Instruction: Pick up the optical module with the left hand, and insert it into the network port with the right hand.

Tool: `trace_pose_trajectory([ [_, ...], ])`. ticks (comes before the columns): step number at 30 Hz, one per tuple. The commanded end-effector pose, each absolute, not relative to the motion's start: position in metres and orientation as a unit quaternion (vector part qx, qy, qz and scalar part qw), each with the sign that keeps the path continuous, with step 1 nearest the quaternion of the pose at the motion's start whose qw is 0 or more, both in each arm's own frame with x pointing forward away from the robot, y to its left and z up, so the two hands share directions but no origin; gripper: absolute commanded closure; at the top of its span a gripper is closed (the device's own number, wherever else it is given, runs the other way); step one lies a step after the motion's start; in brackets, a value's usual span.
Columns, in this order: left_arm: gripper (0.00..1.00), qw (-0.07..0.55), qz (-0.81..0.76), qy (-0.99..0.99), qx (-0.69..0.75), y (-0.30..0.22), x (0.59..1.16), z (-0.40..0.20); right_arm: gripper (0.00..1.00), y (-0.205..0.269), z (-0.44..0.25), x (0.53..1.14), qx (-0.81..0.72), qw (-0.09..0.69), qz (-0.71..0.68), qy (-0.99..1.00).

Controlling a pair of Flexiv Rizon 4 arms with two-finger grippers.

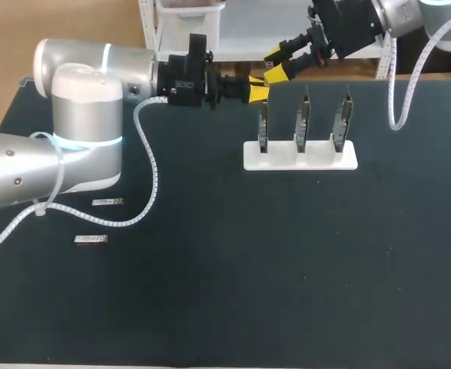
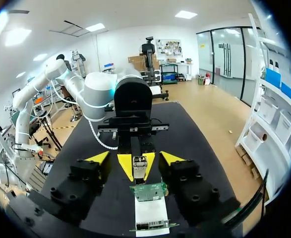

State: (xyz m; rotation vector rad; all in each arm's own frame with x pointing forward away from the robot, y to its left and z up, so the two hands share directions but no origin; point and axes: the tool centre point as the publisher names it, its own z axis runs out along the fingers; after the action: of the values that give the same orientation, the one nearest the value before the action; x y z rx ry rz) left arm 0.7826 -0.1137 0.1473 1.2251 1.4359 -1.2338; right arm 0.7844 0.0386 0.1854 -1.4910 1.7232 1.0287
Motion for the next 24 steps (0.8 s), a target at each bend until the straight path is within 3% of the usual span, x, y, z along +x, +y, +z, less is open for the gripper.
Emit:
trace_pose_trajectory([
  [1, 1.00, 0.430, -0.493, 0.576, 0.490, -0.1139, 0.7820, 0.1470, 1.00, 0.0389, 0.1861, 0.7807, -0.566, 0.316, 0.387, 0.655],
  [16, 1.00, 0.430, -0.493, 0.576, 0.490, -0.1139, 0.7820, 0.1470, 1.00, 0.0381, 0.1871, 0.7781, -0.566, 0.317, 0.385, 0.656],
  [17, 0.63, 0.430, -0.493, 0.576, 0.490, -0.1139, 0.7820, 0.1470, 1.00, 0.0377, 0.1871, 0.7780, -0.566, 0.317, 0.385, 0.657],
  [18, 0.00, 0.430, -0.493, 0.576, 0.490, -0.1139, 0.7820, 0.1470, 1.00, 0.0372, 0.1872, 0.7779, -0.566, 0.317, 0.384, 0.657],
  [24, 0.00, 0.430, -0.493, 0.576, 0.490, -0.1139, 0.7820, 0.1470, 1.00, 0.0328, 0.1897, 0.7780, -0.566, 0.318, 0.379, 0.659],
])
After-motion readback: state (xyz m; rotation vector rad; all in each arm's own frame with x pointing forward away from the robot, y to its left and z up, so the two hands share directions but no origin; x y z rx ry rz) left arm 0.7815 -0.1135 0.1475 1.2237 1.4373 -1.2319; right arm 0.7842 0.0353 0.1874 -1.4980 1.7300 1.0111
